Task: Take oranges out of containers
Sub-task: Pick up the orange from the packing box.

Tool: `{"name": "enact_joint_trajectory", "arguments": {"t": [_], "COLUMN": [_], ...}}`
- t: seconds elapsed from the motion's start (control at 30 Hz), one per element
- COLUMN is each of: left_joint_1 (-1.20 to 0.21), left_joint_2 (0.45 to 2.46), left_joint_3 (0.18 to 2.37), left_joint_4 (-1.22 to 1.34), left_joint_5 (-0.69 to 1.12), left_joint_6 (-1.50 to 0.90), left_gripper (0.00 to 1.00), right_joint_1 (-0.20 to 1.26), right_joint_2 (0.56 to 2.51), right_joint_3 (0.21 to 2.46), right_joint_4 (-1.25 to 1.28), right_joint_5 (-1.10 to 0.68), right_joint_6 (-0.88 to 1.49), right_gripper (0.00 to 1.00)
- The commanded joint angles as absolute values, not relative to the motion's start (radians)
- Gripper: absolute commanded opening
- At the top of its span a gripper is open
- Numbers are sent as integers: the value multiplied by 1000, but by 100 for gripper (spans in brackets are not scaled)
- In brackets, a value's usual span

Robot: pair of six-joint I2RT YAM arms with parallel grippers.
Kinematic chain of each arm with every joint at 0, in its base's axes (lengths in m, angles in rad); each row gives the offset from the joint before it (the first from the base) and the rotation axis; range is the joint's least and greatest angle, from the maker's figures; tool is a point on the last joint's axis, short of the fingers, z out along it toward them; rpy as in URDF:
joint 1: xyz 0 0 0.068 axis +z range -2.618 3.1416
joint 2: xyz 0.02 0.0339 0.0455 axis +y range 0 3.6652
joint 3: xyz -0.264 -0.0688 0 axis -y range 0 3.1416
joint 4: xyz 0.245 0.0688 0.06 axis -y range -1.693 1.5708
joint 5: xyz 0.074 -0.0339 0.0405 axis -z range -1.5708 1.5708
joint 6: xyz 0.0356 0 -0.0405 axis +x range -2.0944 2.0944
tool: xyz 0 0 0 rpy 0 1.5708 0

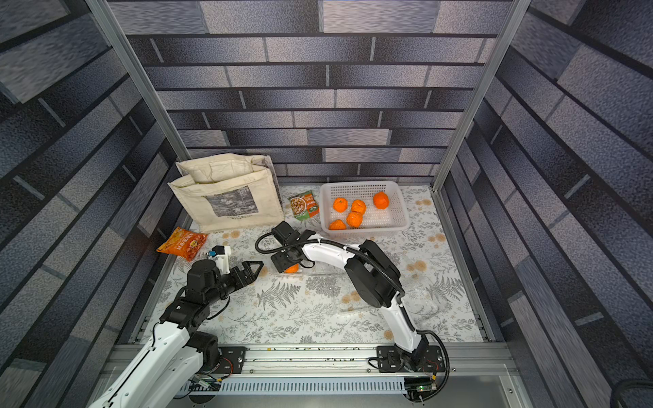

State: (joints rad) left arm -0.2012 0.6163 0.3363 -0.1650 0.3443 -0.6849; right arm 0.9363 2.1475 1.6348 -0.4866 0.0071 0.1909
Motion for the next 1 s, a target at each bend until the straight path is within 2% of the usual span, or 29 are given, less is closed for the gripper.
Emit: {"name": "enact_joint_trajectory", "arguments": {"t": [0.0,0.2,0.23,0.3,0.4,0.57,0.63,0.73,0.97], "left_joint_1": [-187,-175,-175,-175,-174,-174,-173,-173,-173], "left_joint_2": [587,574,574,570,568,586,596,599,571], "left_joint_3": [329,329,328,324,324,325,325,328,328], "left_joint_4": [-169,-175,-173,-169,-169,-155,-147,-146,-162], "left_joint_5": [361,375,376,379,378,376,374,372,360], "left_joint_6": [-688,-692,-696,-699,-699,-698,-697,-699,-703], "left_gripper": [100,100,100,100,100,100,100,100,100], "right_joint_1": [942,942,942,942,942,935,917,862,718], "right_joint_2": [2154,2104,2100,2099,2090,2002,1962,1929,1870], "right_joint_3": [1646,1605,1601,1600,1601,1627,1641,1676,1722], "right_joint_4": [-562,-556,-557,-561,-560,-543,-525,-522,-541], "right_joint_5": [68,65,68,78,94,103,53,-28,-23], "right_joint_6": [188,207,210,210,212,216,211,241,224], "right_gripper": [68,66,63,45,34,33,33,31,30]}}
